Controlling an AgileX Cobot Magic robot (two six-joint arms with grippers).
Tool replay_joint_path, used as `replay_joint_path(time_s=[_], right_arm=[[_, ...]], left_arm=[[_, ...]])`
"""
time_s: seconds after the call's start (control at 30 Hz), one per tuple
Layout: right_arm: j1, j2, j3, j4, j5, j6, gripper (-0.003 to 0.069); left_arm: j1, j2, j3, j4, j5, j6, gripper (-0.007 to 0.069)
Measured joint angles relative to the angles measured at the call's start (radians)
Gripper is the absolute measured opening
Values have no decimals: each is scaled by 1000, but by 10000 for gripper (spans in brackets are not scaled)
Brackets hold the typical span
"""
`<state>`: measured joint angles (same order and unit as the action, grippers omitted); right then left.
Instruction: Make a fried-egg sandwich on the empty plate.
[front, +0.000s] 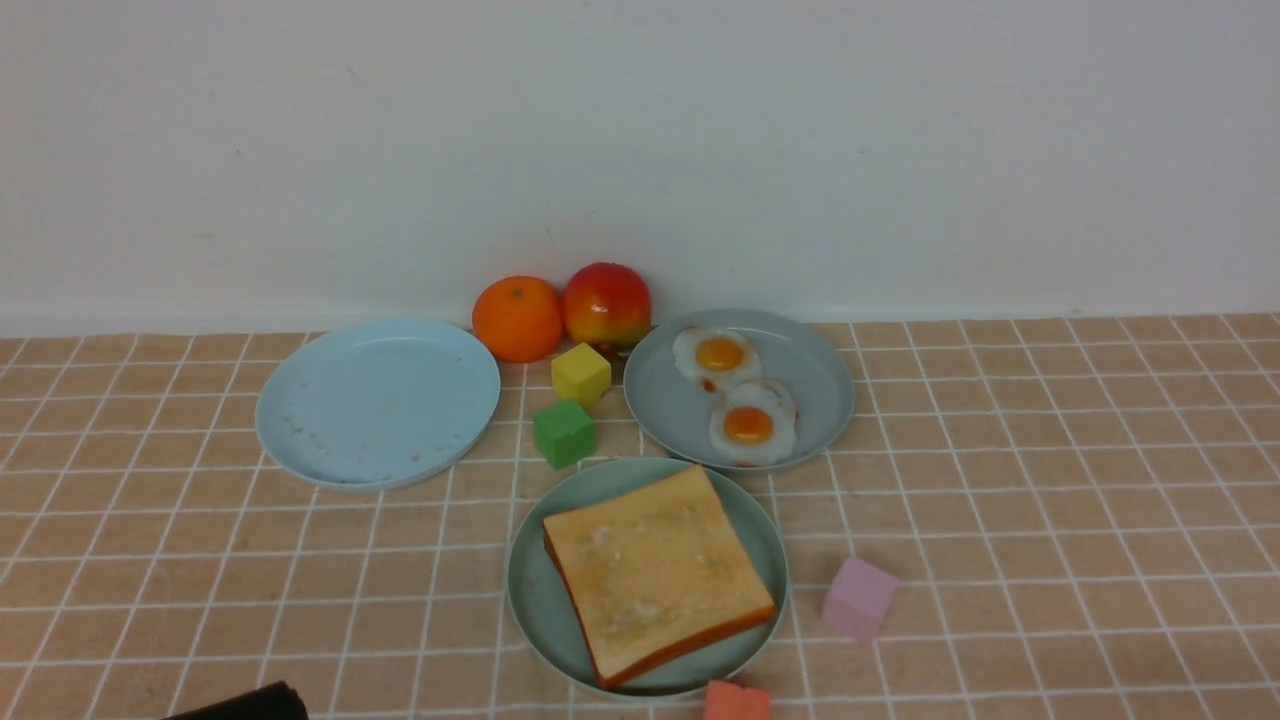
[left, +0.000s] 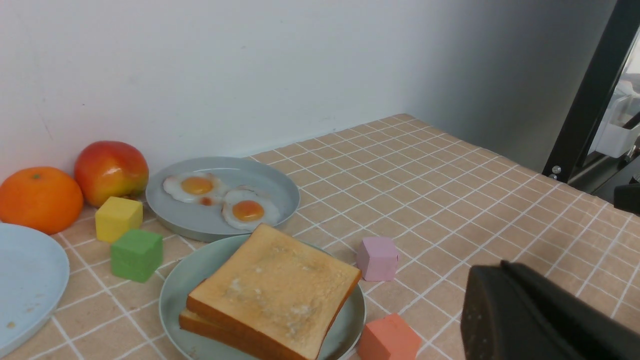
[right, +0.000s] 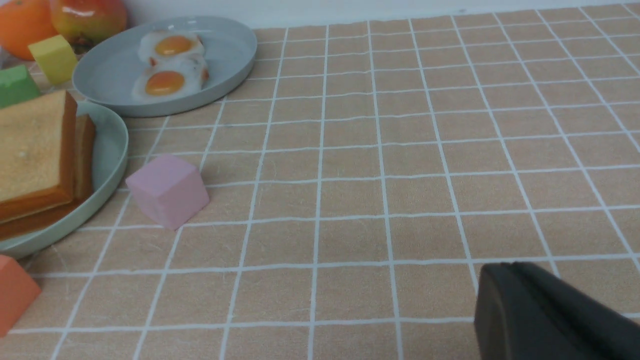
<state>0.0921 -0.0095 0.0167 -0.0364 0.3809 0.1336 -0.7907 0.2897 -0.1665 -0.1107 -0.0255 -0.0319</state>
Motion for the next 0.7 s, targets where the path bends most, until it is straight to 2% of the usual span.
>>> replay_joint_path(time_s=[0.7], right_arm=[[0, 0, 0, 0, 0, 0, 0]], left_arm=[[0, 0, 0, 0, 0, 0, 12]])
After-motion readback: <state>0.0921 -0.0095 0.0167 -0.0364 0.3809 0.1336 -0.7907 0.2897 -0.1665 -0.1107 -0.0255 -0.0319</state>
